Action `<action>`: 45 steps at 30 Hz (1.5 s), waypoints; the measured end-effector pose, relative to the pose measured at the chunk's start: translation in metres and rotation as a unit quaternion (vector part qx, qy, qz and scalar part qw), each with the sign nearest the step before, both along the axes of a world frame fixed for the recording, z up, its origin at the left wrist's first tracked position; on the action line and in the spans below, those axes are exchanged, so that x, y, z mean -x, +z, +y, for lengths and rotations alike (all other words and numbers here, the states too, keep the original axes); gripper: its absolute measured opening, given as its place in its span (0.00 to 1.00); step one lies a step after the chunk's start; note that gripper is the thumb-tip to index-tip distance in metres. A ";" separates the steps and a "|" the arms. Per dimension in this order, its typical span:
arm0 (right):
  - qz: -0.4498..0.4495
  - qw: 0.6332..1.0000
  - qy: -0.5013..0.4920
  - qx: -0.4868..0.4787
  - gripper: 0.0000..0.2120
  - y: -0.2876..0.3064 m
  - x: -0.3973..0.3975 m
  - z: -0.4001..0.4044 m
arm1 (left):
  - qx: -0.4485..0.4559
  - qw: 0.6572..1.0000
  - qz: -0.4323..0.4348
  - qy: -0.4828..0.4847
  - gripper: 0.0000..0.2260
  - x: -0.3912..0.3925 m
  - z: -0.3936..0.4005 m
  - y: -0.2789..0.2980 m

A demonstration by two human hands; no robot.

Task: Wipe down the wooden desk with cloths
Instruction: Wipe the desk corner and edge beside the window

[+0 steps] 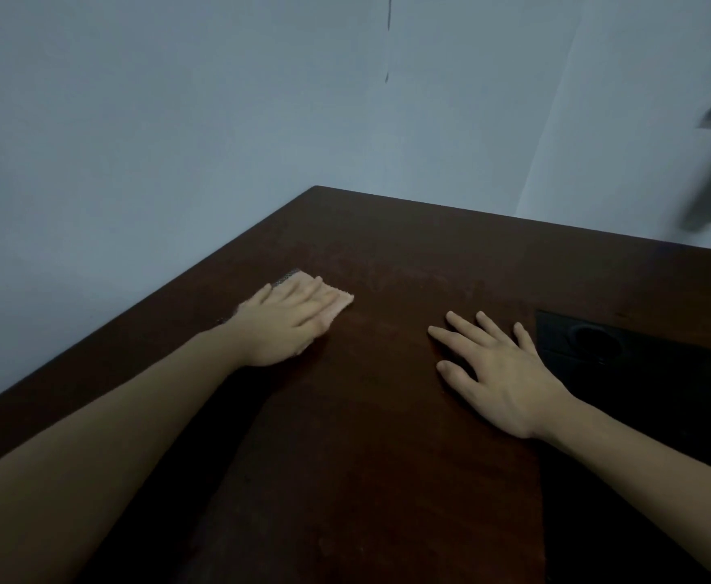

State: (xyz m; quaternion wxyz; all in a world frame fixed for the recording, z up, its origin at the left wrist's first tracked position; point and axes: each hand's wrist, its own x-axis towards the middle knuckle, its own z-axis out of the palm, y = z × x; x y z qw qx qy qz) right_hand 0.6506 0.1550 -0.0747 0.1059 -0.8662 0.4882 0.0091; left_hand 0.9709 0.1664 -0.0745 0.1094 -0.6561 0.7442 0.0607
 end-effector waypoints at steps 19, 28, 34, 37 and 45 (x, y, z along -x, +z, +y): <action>-0.005 1.000 -0.003 0.000 0.26 -0.001 0.000 0.001 | 0.010 0.995 -0.070 -0.065 0.30 -0.006 0.002 0.000; -0.010 1.000 -0.005 0.002 0.26 -0.002 0.000 0.000 | 0.068 0.989 -0.033 0.124 0.25 -0.112 -0.006 0.002; -0.009 1.000 -0.005 0.000 0.26 0.000 -0.001 0.001 | 0.046 0.994 -0.060 0.080 0.26 -0.068 -0.003 -0.002; -0.005 1.000 -0.006 0.000 0.26 0.000 -0.002 0.001 | 0.064 0.995 -0.068 -0.021 0.25 -0.023 0.031 -0.003; -0.002 1.000 -0.004 0.000 0.26 -0.001 0.000 0.001 | 0.076 0.996 -0.016 0.051 0.29 -0.087 0.045 0.003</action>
